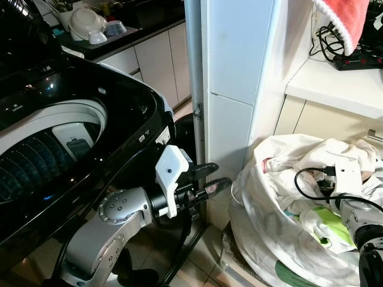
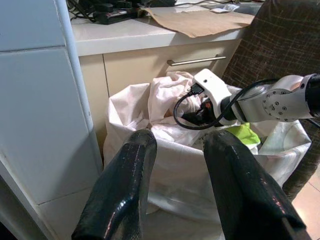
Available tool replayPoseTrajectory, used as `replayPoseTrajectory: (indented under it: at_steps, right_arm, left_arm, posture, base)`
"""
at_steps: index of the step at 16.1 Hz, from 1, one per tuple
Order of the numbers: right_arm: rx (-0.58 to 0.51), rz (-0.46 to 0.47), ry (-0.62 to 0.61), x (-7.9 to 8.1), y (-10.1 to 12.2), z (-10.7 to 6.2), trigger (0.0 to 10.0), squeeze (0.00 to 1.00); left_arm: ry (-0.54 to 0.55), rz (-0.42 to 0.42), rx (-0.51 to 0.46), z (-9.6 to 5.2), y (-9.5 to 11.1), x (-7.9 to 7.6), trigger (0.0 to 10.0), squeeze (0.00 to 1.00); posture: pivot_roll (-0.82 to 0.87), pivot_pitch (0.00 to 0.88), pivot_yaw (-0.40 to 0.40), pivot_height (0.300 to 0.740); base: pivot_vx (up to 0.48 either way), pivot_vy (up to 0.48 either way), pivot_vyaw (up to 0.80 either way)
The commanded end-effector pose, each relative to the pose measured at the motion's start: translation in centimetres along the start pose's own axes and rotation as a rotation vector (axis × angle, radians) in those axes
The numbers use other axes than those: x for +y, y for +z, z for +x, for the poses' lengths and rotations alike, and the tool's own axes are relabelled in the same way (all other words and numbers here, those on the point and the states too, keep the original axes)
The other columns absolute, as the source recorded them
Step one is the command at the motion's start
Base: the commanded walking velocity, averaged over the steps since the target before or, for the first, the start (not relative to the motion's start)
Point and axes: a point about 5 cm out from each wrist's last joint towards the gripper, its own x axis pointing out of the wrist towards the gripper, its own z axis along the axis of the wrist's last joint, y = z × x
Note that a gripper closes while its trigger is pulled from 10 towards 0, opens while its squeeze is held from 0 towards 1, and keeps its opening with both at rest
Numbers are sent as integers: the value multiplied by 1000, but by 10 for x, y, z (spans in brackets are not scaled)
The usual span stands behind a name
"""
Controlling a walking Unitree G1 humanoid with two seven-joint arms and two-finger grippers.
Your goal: Clothes washing
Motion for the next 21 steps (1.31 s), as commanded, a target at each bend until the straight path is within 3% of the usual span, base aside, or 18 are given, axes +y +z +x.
replayPoseTrajectory:
  at_steps: [1,10,12,14,16,18,19,20,21]
  right_arm:
    - [-20,23,5,4,7,1,0,0]
    - [-132,104,19,1,27,-1,0,0]
    - [-188,118,39,-5,37,-4,0,0]
    - [-279,110,124,-12,57,-14,0,0]
    - [-403,59,289,-14,92,-45,0,0]
    - [-464,25,374,-16,112,-62,0,0]
    - [-539,13,495,-14,131,-86,0,0]
    - [-598,-8,607,-9,144,-106,0,0]
    - [-660,-4,749,-4,153,-127,0,0]
  left_arm:
    - [3,16,13,-2,-1,1,10000,0]
    - [31,5,0,-3,-1,2,10000,0]
    - [57,26,-5,-2,-1,3,10000,0]
    - [161,52,-90,2,6,15,10000,0]
    - [306,28,-303,5,24,26,10000,0]
    - [276,32,-303,8,26,24,10000,0]
    - [335,87,-323,10,31,27,10000,0]
    - [382,114,-274,11,32,30,10000,0]
    - [290,76,-273,12,36,26,10000,0]
  posture:
    - [-52,0,115,740]
    - [-61,0,116,740]
    - [-66,0,118,740]
    - [-75,0,122,740]
    - [-94,0,132,740]
    - [-99,0,134,740]
    - [-100,0,131,740]
    - [-106,0,132,740]
    - [-106,0,130,740]
  base:
    - [0,0,0]
    - [0,0,0]
    - [0,0,0]
    - [0,0,0]
    - [0,0,0]
    - [0,0,0]
    - [0,0,0]
    - [0,0,0]
    - [0,0,0]
